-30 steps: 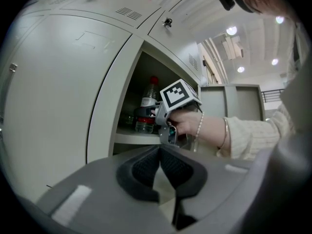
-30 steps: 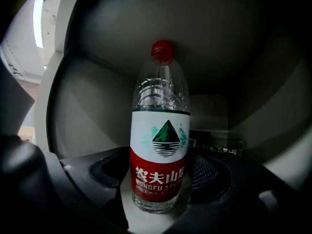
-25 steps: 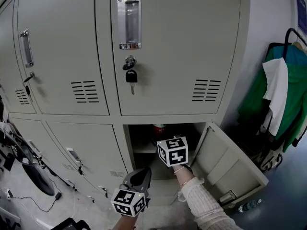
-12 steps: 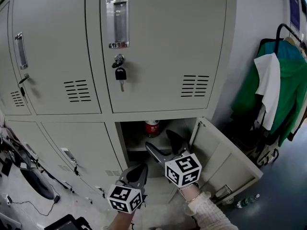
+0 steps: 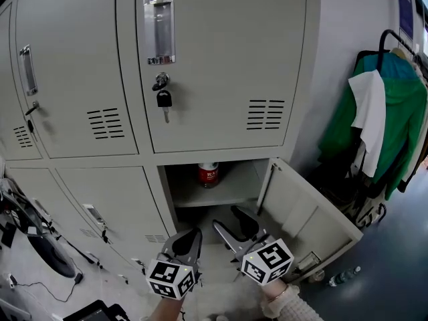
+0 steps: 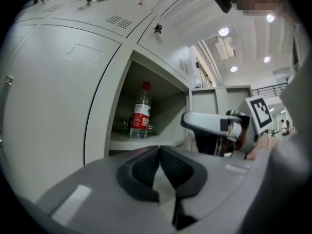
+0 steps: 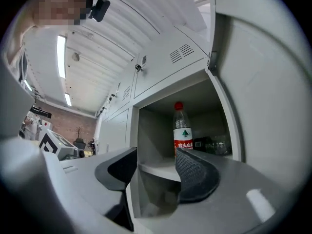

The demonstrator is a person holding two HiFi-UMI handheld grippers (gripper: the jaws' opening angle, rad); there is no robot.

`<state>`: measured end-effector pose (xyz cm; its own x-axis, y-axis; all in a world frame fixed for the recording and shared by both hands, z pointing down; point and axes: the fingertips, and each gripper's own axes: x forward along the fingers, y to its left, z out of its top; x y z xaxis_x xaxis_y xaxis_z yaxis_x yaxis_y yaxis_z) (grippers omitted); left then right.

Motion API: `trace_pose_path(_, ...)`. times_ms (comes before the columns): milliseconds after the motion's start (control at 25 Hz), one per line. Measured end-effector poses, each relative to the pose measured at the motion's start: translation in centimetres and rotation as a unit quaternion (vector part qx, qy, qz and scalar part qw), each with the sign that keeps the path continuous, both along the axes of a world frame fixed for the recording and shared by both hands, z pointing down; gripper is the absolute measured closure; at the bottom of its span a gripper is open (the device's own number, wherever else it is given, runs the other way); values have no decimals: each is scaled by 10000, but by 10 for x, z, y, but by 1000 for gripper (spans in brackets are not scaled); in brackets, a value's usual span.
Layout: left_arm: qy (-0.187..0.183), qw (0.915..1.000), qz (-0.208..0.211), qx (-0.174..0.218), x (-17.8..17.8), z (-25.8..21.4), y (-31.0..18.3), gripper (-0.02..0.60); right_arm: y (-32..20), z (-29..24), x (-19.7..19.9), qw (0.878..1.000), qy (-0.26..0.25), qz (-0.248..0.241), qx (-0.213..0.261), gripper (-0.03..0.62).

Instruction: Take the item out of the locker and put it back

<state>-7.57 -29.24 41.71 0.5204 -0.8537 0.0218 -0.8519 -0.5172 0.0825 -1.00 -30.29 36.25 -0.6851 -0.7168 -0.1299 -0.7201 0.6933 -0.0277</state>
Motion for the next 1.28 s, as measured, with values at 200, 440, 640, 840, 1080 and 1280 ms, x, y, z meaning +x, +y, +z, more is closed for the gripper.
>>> trace_pose_path(200,-39,9999,95,46,5,1,11,575,16,21,4,9996,68,132,-227,413)
trace_pose_path(440,-42,9998,191,-16,10,8,20,575,30,39,13,9988,151,347,-324,508)
trace_pose_path(640,-128,9994,317,-90,13,12,25,575,39,46,10,9987,134,259,-419,526)
trace_pose_path(840,-177,9993,314,-98,15,11,25,575,41,47,7,9985,290,252,-400,594)
trace_pose_path(1080,-204,9994,240,-105,13,8,23,575,36,60,7,9976,350,213,-551,594)
trace_pose_path(1280,-188,9994,257,-159,14,13,24,575,34,68,2,9973,373,104,-631,594)
